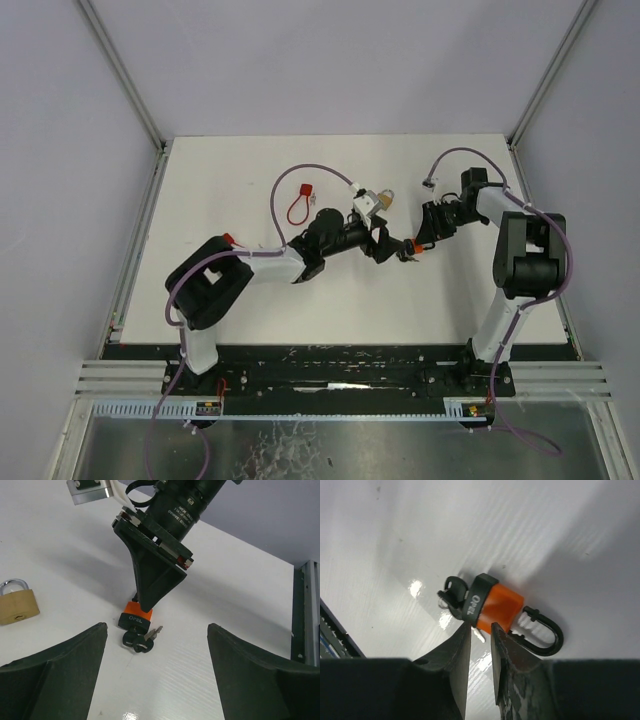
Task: Lock with the key
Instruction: Move the lock to the center of the board.
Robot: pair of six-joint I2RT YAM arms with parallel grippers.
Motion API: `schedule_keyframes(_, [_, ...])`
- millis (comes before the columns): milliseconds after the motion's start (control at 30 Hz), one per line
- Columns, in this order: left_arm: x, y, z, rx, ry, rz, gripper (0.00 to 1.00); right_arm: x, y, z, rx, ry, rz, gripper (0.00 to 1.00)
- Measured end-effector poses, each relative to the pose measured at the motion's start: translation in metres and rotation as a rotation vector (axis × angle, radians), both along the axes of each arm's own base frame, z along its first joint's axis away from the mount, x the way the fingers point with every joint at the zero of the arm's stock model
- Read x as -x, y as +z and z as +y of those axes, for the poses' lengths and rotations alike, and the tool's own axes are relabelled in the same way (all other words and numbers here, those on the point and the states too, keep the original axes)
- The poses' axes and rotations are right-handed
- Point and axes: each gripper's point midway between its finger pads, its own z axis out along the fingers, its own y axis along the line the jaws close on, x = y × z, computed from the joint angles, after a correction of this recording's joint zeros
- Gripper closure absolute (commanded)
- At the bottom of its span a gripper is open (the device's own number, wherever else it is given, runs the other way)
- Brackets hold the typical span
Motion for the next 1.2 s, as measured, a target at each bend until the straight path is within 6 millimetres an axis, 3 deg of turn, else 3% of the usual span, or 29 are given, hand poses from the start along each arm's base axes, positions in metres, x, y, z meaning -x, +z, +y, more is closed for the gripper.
schedule_keyframes(267, [-0.005,-0.002,-0.005,0.004,0.008,0.053,0.24,-0.002,0.046,0.004,-0.002,0.024,-0.151,0.66])
schedule_keyframes(333, [-0.009,-0.006,-0.012,-0.018,0.010,0.077,0.24,-0.006,0.049,0.001,0.014,0.014,-0.178,0.66])
schedule_keyframes(667, [-0.023,-0.035,-0.019,-0.129,0.059,0.208,0.24,-0.003,0.001,-0.007,0.056,-0.013,-0.043,0.64])
schedule_keyframes(967, [-0.036,-0.064,-0.025,-0.197,0.120,0.325,0.24,0.004,-0.017,-0.003,0.048,-0.007,0.025,0.68])
schedule_keyframes(1200, [-0.036,-0.080,-0.021,-0.241,0.156,0.385,0.31,0.009,-0.013,0.017,0.032,0.066,0.021,0.68])
